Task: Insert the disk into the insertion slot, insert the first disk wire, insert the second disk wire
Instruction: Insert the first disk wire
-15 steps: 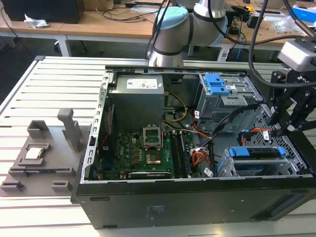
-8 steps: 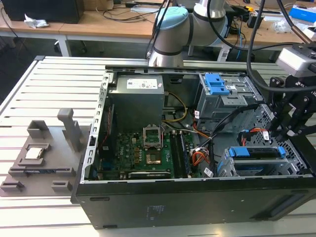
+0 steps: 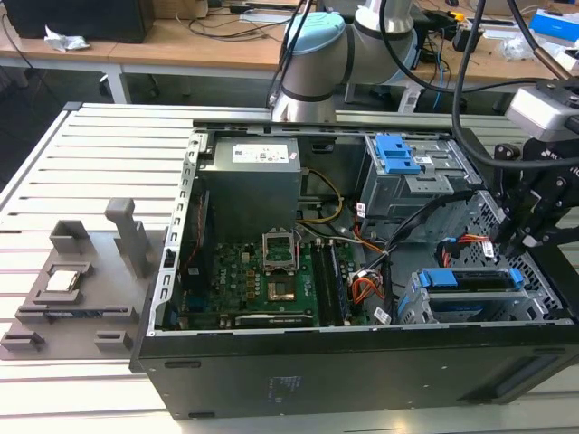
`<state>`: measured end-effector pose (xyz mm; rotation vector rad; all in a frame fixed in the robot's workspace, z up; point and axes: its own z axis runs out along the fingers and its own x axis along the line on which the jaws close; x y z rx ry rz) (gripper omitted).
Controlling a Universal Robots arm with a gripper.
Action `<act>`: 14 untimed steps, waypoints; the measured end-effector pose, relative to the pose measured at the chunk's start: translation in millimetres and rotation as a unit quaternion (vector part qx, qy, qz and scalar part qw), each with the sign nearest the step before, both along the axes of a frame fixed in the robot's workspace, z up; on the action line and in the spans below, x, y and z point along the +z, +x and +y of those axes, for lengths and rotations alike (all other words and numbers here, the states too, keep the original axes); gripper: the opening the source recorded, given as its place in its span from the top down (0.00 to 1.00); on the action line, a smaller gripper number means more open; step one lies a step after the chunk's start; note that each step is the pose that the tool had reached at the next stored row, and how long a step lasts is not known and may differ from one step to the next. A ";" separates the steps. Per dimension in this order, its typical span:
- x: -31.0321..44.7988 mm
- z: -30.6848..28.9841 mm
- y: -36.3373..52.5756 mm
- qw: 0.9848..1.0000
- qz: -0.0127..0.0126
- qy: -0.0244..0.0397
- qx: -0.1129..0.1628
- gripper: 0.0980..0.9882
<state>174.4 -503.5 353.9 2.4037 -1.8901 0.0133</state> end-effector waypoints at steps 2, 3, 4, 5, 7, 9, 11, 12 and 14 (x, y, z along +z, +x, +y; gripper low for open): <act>0.0 0.0 0.0 1.000 0.000 0.000 0.000 0.93; 0.1 0.0 0.0 1.000 0.000 0.000 0.000 0.93; 0.0 0.0 0.0 1.000 0.000 0.000 0.000 0.93; 0.0 0.0 0.0 1.000 0.000 0.000 0.000 0.93; 0.0 0.0 0.0 1.000 0.000 0.000 0.000 0.93; 0.0 0.0 -0.4 1.000 0.000 0.000 0.000 0.93; 0.0 0.0 -4.6 1.000 -0.001 0.000 0.000 0.93; 0.0 0.0 -8.4 1.000 -0.001 0.000 0.000 0.93; -0.2 0.0 -12.5 1.000 -0.001 0.000 -0.001 0.93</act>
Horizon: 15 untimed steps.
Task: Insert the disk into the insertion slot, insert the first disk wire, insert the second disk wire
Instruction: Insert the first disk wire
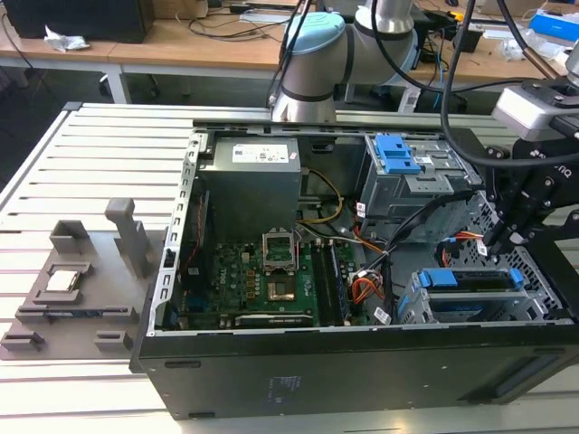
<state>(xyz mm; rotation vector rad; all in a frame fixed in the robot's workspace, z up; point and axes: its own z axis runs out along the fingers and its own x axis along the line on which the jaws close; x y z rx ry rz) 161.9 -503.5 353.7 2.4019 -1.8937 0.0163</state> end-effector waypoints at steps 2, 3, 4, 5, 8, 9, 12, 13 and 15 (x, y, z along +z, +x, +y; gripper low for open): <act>-1.4 0.0 -0.4 1.000 0.000 -0.005 -0.009 0.93; -1.9 0.0 -0.4 1.000 -0.001 -0.007 -0.018 0.93; -2.2 0.0 -0.4 1.000 -0.001 -0.008 -0.029 0.93; -2.4 0.0 -0.4 0.999 -0.001 -0.008 -0.036 0.93; -2.7 0.0 -0.4 0.998 0.000 -0.008 -0.058 0.93; -2.7 0.0 -0.4 0.998 0.000 -0.008 -0.066 0.93; -2.7 0.0 -0.4 0.996 0.000 -0.008 -0.088 0.93; -2.8 0.0 -0.4 0.995 0.000 -0.008 -0.096 0.93; -2.8 0.0 -0.4 0.994 0.000 -0.008 -0.111 0.93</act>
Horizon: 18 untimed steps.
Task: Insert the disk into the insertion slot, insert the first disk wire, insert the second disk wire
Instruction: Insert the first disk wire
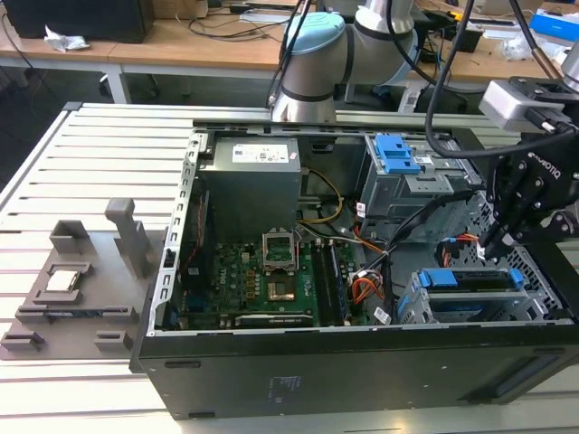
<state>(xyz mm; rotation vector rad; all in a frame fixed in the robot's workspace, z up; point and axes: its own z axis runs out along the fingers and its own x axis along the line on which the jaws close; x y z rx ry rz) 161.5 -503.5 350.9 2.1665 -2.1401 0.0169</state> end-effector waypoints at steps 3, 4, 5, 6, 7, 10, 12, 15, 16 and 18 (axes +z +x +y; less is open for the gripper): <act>-0.1 0.0 0.0 1.000 0.000 0.000 -0.006 0.93; 0.0 0.0 0.0 1.000 0.000 0.000 -0.006 0.93; 0.0 0.0 -0.3 1.000 0.000 0.000 -0.006 0.93; 0.0 0.0 -1.1 1.000 0.000 0.000 -0.006 0.93; 0.0 0.0 -4.1 1.000 0.000 0.000 -0.006 0.93; 0.0 -0.1 -13.8 1.000 0.000 0.000 -0.006 0.93; 0.0 -4.1 -16.2 1.000 0.000 0.000 -0.006 0.93; -0.2 -11.3 -17.1 1.000 0.000 0.000 -0.006 0.93; -0.3 -13.5 -17.2 1.000 0.000 0.000 -0.006 0.93; -0.9 -16.4 -17.3 1.000 0.000 0.000 -0.006 0.93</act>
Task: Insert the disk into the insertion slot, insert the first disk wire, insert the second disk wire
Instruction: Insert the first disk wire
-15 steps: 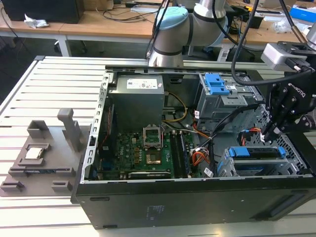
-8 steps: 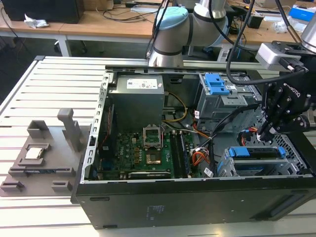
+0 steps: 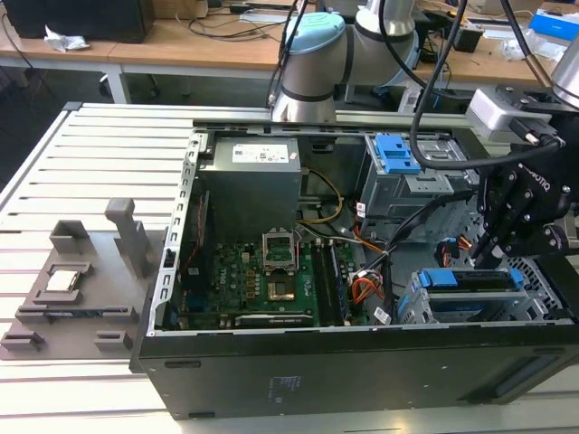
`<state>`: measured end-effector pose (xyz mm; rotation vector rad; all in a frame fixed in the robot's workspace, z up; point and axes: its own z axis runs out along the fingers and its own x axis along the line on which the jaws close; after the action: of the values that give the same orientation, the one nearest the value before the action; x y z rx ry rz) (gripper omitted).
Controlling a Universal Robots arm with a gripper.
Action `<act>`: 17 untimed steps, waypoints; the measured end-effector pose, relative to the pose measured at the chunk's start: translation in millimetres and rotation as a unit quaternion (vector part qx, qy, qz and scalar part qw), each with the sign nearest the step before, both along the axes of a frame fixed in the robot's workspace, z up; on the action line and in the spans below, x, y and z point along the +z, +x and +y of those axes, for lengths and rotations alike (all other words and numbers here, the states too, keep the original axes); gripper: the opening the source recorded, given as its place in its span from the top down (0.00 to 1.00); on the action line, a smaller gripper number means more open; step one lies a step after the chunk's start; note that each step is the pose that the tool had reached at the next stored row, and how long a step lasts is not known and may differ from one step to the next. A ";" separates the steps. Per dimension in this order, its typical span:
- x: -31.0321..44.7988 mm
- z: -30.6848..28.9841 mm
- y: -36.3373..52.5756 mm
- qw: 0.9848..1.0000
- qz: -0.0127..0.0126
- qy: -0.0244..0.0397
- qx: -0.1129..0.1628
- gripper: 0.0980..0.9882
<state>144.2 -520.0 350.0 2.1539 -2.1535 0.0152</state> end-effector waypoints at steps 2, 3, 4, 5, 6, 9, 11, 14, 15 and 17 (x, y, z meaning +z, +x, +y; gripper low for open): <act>-0.6 -0.4 0.0 1.000 0.000 0.000 0.000 0.93; -1.0 -0.6 0.0 1.000 0.000 0.000 0.000 0.93; -1.3 -0.6 1.0 1.000 0.000 0.000 0.000 0.93; -1.5 -0.6 2.1 1.000 0.000 0.000 0.000 0.93; -1.7 -0.5 3.6 1.000 0.000 0.000 0.000 0.93; -3.0 -0.6 4.1 1.000 0.000 0.000 -0.003 0.93; -4.0 -0.6 4.5 1.000 0.000 0.000 -0.006 0.93; -4.8 -0.6 5.5 1.000 0.000 0.000 -0.013 0.93; -5.2 -0.5 6.0 1.000 0.000 0.000 -0.023 0.93; -5.3 -0.6 6.9 1.000 0.000 0.000 -0.031 0.93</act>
<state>151.0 -520.5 344.7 2.0856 -2.2189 0.0107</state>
